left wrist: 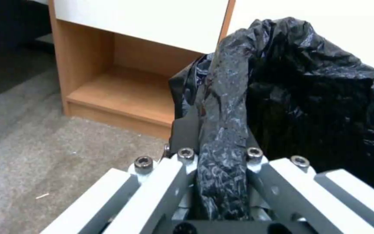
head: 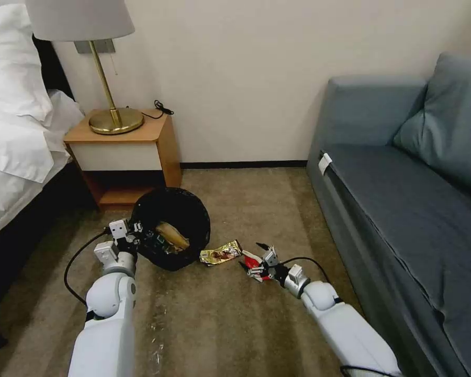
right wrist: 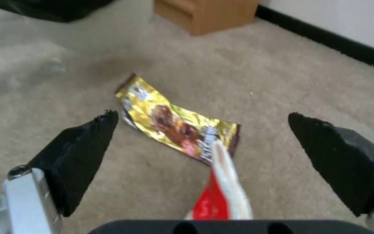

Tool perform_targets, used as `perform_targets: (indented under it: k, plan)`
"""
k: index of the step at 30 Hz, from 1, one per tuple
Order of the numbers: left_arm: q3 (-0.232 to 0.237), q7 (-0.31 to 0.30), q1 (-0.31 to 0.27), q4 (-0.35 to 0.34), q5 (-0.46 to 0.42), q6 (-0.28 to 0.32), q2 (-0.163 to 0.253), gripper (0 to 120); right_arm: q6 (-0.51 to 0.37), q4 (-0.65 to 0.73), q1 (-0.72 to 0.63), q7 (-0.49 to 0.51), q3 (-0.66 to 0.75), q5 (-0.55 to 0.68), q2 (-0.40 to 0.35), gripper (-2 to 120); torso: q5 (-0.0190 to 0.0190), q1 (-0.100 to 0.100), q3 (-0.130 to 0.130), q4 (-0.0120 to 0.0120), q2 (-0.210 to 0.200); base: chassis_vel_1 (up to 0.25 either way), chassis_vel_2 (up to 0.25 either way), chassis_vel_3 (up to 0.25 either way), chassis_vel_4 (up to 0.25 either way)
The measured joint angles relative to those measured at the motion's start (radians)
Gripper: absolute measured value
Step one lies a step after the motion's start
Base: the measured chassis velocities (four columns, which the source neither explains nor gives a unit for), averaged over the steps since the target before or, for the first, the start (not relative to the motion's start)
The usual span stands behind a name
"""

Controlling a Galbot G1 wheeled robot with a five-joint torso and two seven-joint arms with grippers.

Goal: Pick up the trash bin, then pick up the garbage on the floor and place it into the trash bin.

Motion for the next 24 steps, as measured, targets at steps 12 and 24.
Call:
perform_targets:
  k: [12, 24]
  plan:
    - [0.002, -0.001, 0.000, 0.006, 0.000, 0.000, -0.004, 4, -0.030, -0.169, 0.056, -0.093, 0.045, -0.024, 0.024, 100, -0.0001, 0.000, 0.000, -0.0001, 0.000, 0.000, 0.000, 0.000, 0.000]
    - [0.011, -0.002, -0.006, 0.011, 0.004, 0.000, -0.008, 4, -0.009, -0.283, 0.052, -0.141, 0.121, -0.119, 0.039, 99, 0.0000, 0.000, 0.000, -0.0002, 0.000, 0.000, 0.000, 0.000, 0.000]
